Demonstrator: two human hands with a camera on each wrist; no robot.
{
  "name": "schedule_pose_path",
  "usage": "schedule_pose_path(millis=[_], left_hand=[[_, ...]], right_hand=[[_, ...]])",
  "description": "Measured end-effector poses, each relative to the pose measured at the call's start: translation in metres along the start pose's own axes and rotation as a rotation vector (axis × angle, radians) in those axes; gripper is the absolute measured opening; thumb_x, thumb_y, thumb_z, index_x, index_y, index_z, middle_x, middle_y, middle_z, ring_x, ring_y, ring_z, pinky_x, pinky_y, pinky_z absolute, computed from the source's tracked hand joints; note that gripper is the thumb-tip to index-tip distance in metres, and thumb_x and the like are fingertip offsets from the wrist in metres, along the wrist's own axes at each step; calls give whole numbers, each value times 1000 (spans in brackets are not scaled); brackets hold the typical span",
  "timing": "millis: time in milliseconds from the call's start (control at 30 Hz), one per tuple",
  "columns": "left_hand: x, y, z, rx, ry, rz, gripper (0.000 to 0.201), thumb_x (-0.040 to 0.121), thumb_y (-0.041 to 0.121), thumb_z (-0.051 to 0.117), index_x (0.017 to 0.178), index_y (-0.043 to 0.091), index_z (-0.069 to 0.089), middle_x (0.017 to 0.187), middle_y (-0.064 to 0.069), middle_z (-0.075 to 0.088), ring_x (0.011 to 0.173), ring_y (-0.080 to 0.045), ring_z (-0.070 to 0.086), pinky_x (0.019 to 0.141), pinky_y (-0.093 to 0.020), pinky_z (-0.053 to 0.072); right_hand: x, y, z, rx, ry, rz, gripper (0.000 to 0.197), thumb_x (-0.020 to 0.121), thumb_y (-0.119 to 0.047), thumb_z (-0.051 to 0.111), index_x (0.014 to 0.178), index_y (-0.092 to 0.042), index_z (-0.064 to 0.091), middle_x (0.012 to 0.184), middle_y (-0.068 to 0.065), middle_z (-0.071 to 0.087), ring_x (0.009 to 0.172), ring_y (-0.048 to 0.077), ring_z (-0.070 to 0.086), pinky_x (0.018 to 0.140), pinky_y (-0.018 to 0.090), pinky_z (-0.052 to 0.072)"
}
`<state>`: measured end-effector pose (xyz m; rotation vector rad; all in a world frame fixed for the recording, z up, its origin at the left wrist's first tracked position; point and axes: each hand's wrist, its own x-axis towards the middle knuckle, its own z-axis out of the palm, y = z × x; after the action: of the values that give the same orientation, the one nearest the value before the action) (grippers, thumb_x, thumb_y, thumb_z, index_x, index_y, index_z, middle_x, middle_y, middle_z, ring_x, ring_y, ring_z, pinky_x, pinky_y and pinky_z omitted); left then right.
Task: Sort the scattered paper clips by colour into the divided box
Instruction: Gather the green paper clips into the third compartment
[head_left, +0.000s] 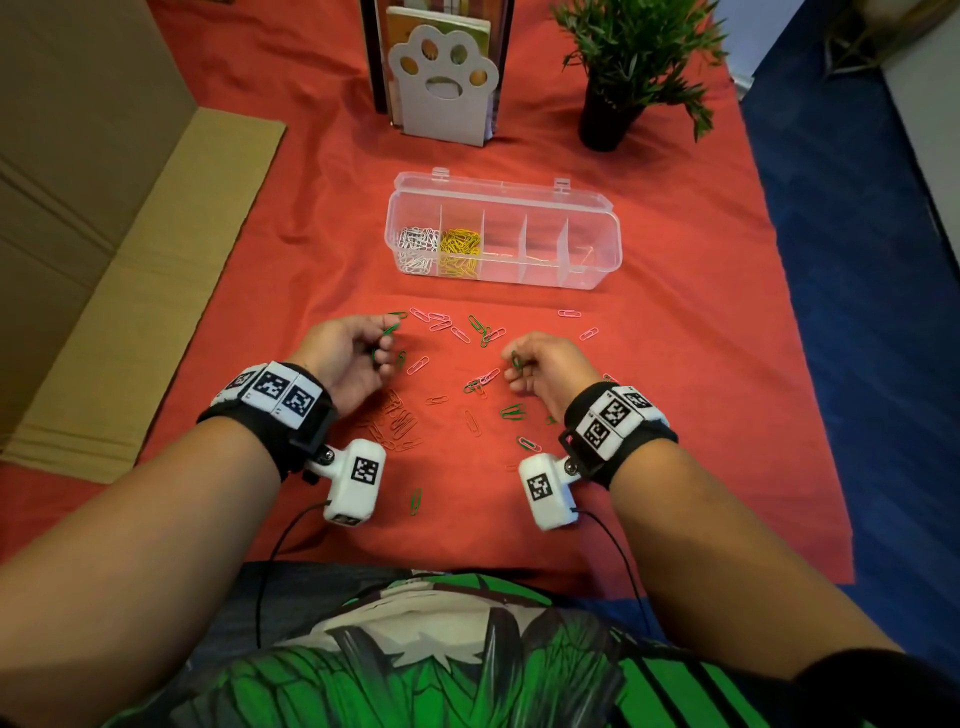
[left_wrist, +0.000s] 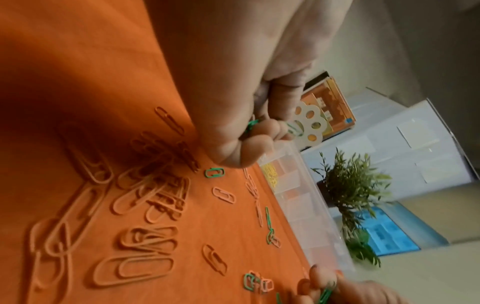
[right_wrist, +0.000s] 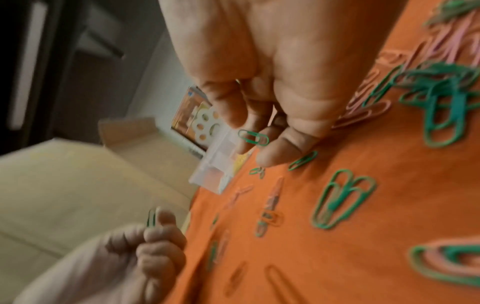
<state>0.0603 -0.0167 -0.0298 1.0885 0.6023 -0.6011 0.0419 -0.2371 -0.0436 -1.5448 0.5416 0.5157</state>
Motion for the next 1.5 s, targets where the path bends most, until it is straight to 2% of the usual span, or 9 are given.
schedule_pose_path(millis=[133, 233, 467, 633, 733, 833, 967, 1233, 1500], left_hand=[[-2, 1, 1, -42, -24, -68, 13, 78, 14, 43, 70, 15, 54, 60, 0, 48, 46, -9, 44, 44, -17, 42], [6, -2, 4, 140, 110, 50, 24, 90, 4, 37, 79, 14, 56, 64, 0, 48, 42, -5, 46, 41, -14, 44], [16, -11, -4, 1358, 366, 394, 16, 78, 29, 67, 81, 13, 67, 77, -3, 60, 75, -22, 56, 68, -26, 38], [17, -17, 3, 1553, 295, 471, 10, 80, 17, 59, 77, 12, 68, 91, -14, 71, 90, -32, 63, 79, -34, 49], [15, -16, 5, 1620, 243, 433, 15, 82, 14, 53, 79, 8, 66, 93, -17, 70, 92, -34, 62, 82, -37, 49], [18, -15, 4, 1552, 187, 444, 15, 85, 15, 52, 82, 5, 63, 92, -17, 68, 89, -33, 61, 79, -36, 45], [17, -15, 5, 916, 126, 303, 20, 86, 13, 54, 67, 20, 50, 64, -4, 55, 57, -19, 47, 56, -27, 38], [7, 9, -9, -55, 7, 7, 23, 85, 4, 36, 81, 16, 56, 63, 1, 50, 52, -9, 48, 49, -18, 48], [33, 23, -7, 403, 285, 179, 25, 86, 35, 58, 66, 20, 57, 54, 3, 43, 42, -10, 42, 46, -20, 37]], right_hand=[[-2, -6, 4, 75, 2, 18, 25, 89, -3, 41, 68, -14, 47, 63, 2, 44, 53, 15, 44, 45, 21, 38], [2, -4, 4, -726, 92, -130, 16, 89, -11, 47, 76, -16, 56, 76, 5, 57, 72, 25, 55, 61, 28, 40], [-7, 21, 8, -1429, 221, -341, 29, 86, -8, 43, 113, -2, 48, 116, 18, 51, 110, 36, 51, 93, 41, 43], [-1, 10, 7, -1262, 109, -260, 19, 90, -10, 40, 104, -2, 51, 110, 18, 53, 103, 33, 53, 90, 35, 41], [-4, -6, 4, -572, -78, -56, 16, 82, -17, 43, 67, -19, 43, 70, 4, 47, 60, 18, 44, 54, 28, 35], [-8, -13, -1, 213, -128, 39, 13, 73, -15, 36, 62, -15, 43, 52, 1, 42, 44, 12, 35, 41, 19, 26], [-2, -21, -1, 426, -90, 39, 20, 84, -9, 37, 67, -13, 46, 56, 2, 45, 49, 14, 37, 44, 21, 33], [33, -12, 9, -746, 80, -164, 24, 79, -2, 47, 89, -11, 67, 87, -2, 62, 81, 18, 57, 80, 25, 44], [42, -19, 9, -1107, 240, -410, 21, 87, -12, 46, 98, 1, 59, 106, 22, 53, 102, 36, 53, 88, 36, 43]])
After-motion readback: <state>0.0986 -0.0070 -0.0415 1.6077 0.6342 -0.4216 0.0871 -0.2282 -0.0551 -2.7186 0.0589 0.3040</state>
